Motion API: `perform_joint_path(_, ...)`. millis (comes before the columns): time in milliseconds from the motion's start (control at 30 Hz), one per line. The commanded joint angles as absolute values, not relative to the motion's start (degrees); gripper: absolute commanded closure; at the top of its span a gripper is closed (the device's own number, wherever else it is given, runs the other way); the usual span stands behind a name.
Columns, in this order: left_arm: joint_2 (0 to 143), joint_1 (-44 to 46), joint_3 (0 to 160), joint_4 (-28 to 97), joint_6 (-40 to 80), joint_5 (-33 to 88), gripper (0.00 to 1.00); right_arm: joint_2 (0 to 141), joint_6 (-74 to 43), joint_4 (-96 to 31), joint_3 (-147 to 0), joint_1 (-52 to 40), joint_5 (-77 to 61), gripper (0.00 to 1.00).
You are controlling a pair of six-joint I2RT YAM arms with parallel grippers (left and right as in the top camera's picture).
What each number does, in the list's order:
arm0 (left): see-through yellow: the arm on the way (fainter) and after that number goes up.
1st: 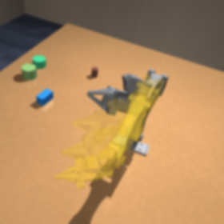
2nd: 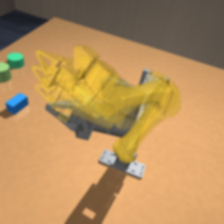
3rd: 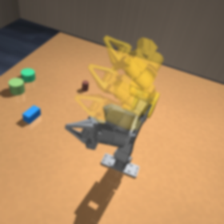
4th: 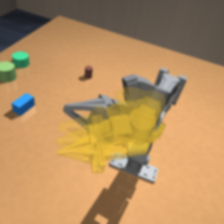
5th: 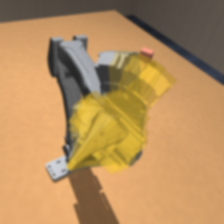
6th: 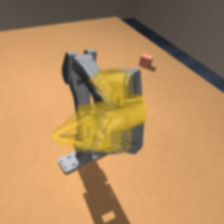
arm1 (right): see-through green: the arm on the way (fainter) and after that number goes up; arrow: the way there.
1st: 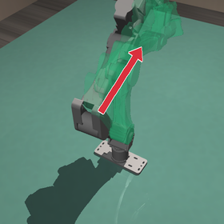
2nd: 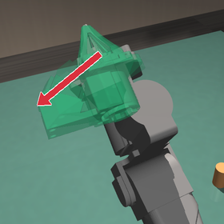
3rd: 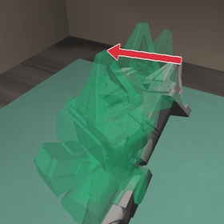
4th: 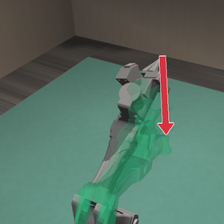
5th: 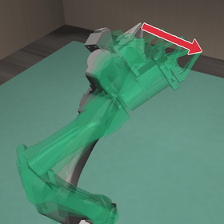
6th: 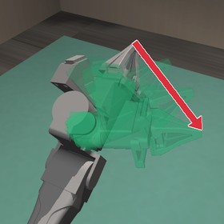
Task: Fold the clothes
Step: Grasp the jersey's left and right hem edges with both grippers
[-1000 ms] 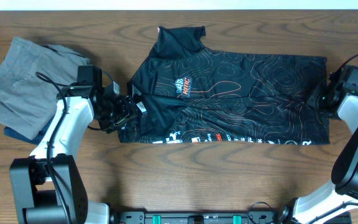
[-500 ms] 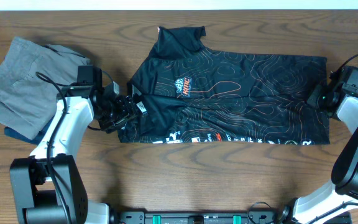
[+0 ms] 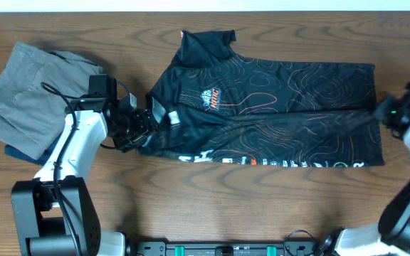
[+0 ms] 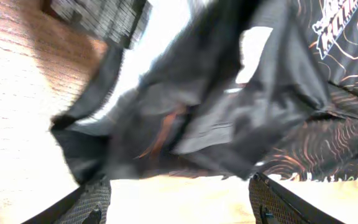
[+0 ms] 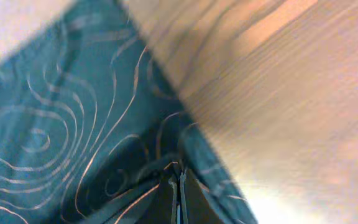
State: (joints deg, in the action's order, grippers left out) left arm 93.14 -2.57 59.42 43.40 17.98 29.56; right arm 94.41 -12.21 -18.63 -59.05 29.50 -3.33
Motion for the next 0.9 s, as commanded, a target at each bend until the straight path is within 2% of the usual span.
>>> perform_joint_path(0, 93.7, -2.8, 59.5, 43.7, 17.2, 28.9, 0.27, 92.3, -12.1, -19.8, -58.9, 30.8, 0.0, 0.99)
perform_joint_path(167, 93.7, -2.8, 59.5, 43.7, 17.2, 28.9, 0.27, 94.3, -11.7, -21.9, -58.9, 30.3, -0.1, 0.97)
perform_joint_path(200, 93.7, -2.8, 59.5, 43.7, 17.2, 28.9, 0.27, 94.8, -11.7, -22.1, -58.9, 30.1, -0.1, 0.88)
perform_joint_path(233, 93.7, -2.8, 59.5, 43.7, 17.2, 28.9, 0.27, 95.6, -11.7, -22.1, -58.9, 29.9, -0.1, 0.74)
perform_joint_path(267, 93.7, -2.8, 59.5, 43.7, 17.2, 28.9, 0.27, 96.3, -11.7, -22.3, -58.9, 29.8, -0.1, 0.68)
perform_joint_path(500, 93.7, -2.7, 59.4, 43.9, 17.2, 28.8, 0.27, 97.7, -13.2, -29.5, -58.9, 29.8, 0.1, 0.62)
perform_joint_path(667, 93.7, -2.7, 59.4, 44.4, 17.2, 26.7, 0.26, 97.7, -16.1, -37.6, -58.9, 30.2, 2.1, 0.63)
perform_joint_path(867, 94.1, -2.7, 58.5, 43.9, 17.2, 25.9, 0.21, 97.7, -16.9, -41.7, -58.7, 30.2, 7.7, 0.62)
